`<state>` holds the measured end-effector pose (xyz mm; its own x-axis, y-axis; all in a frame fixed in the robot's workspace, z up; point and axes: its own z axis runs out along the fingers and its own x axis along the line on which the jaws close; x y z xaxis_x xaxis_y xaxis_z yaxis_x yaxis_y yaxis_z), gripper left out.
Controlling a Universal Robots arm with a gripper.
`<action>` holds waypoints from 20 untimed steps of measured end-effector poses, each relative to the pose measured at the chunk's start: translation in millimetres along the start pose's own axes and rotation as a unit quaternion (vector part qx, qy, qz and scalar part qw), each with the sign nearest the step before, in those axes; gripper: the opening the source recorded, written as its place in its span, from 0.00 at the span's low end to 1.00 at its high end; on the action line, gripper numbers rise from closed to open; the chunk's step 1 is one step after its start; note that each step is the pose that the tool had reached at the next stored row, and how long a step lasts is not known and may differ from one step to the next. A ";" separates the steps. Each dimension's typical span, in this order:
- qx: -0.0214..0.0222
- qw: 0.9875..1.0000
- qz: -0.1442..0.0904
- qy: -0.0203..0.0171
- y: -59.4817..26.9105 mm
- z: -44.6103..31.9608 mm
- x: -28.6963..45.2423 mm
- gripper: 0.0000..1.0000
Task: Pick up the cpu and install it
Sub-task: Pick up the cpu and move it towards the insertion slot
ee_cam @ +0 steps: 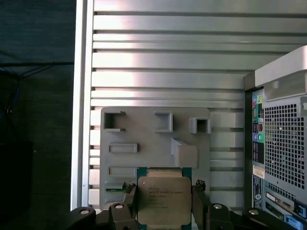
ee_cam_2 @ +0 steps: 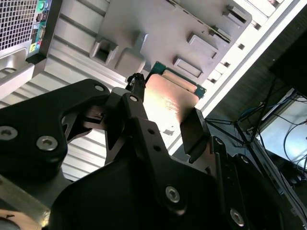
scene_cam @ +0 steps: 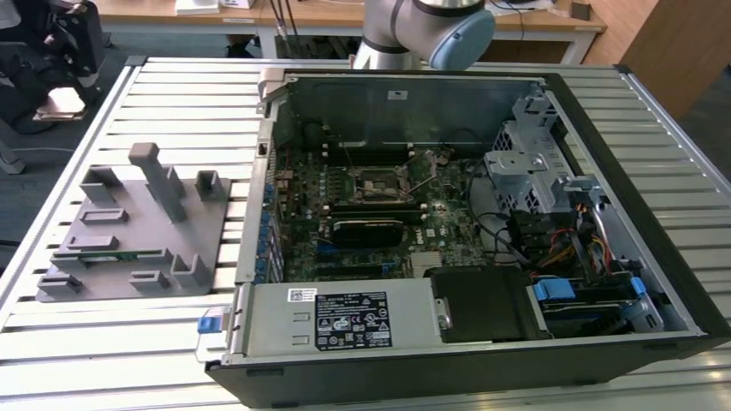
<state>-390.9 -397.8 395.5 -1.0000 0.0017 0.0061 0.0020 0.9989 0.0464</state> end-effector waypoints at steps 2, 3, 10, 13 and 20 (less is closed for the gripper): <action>0.000 1.000 0.000 0.000 0.0 0.2 -5.9 0.54; 0.000 1.000 0.000 0.000 0.0 0.4 -8.5 0.54; 0.000 1.000 0.000 0.000 0.0 1.3 -28.8 0.54; 0.000 1.000 0.000 0.000 0.0 1.9 -34.1 0.54; 0.000 1.000 0.000 0.000 -0.1 3.6 -44.2 0.54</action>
<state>-346.7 -397.8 391.6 -1.0000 0.0017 0.0061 0.0019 0.9989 0.0464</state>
